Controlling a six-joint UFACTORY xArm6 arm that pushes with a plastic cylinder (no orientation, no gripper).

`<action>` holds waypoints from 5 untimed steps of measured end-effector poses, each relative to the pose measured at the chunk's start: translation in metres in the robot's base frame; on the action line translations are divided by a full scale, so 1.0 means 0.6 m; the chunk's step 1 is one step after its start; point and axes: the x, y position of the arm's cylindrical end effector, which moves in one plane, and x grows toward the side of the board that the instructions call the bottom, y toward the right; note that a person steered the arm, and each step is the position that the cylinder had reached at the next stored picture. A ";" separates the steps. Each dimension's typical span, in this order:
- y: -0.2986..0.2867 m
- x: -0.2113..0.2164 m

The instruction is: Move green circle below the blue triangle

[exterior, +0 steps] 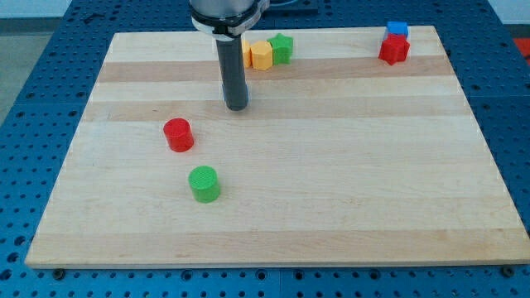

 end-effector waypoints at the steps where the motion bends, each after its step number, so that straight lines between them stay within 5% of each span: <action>1: 0.000 -0.049; 4: 0.028 -0.091; 5: 0.024 -0.033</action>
